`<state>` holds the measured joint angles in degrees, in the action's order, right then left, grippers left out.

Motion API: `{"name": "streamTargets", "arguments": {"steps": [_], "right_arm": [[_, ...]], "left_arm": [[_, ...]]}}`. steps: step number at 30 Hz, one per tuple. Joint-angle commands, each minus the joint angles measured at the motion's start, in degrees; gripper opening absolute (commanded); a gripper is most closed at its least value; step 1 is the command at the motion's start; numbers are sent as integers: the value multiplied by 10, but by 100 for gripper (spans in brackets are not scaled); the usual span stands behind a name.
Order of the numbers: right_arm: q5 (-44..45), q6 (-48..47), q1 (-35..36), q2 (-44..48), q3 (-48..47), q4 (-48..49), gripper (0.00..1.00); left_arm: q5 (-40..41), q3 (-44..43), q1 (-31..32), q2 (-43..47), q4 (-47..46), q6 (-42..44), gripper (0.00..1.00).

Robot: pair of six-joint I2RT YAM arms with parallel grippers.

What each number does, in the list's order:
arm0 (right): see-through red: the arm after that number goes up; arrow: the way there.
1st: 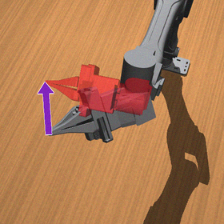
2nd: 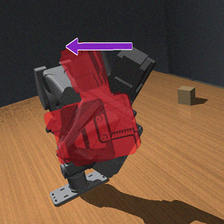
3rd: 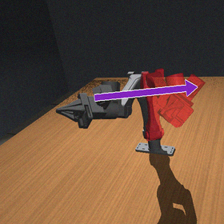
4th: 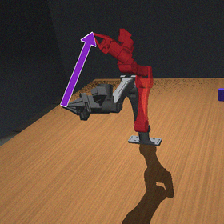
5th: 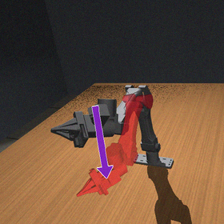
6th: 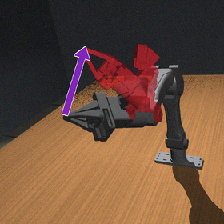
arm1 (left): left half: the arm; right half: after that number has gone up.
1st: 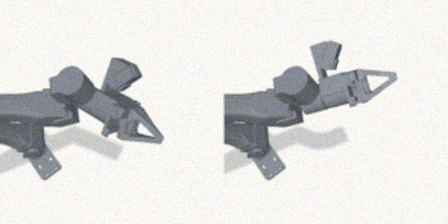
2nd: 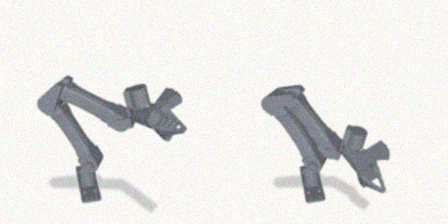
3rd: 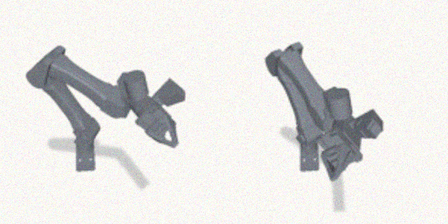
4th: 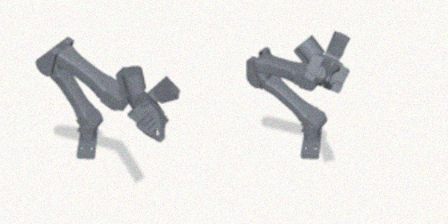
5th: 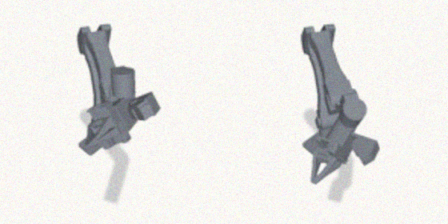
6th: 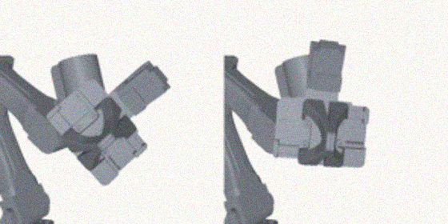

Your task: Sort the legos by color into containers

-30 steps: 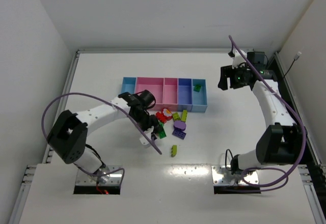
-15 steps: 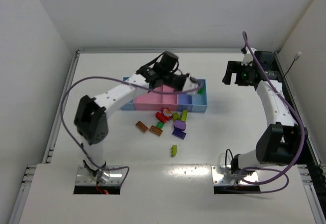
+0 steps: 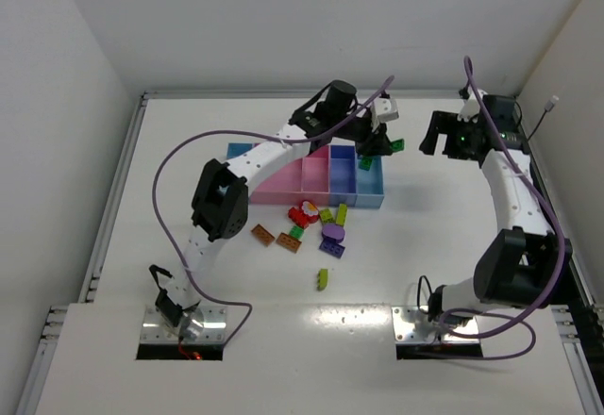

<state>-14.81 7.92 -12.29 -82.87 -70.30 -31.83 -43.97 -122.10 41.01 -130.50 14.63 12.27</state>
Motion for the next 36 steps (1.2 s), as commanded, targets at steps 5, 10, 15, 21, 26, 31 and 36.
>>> {"name": "streamTargets", "arguments": {"steps": [5,10,15,21,26,31,36], "right_arm": [[-23,8,-10,13,-12,8,100],[-29,3,-15,8,-17,8,100],[-34,-3,-15,-4,-22,2,100],[-39,-3,-15,-9,-22,2,100],[-39,-8,-15,-14,-22,2,100],[-65,-51,-3,-14,-22,-3,100],[-122,-127,25,-9,-17,-16,100]], "left_arm": [[39,33,-18,4,-53,-73,0],[59,51,-29,-9,-38,-66,0],[70,69,-34,-9,-28,-51,24],[76,69,-34,-20,-16,-33,47],[70,74,-29,-26,-11,-28,61],[53,178,-54,38,-170,-126,71],[99,234,-76,152,-258,-149,74]]}}
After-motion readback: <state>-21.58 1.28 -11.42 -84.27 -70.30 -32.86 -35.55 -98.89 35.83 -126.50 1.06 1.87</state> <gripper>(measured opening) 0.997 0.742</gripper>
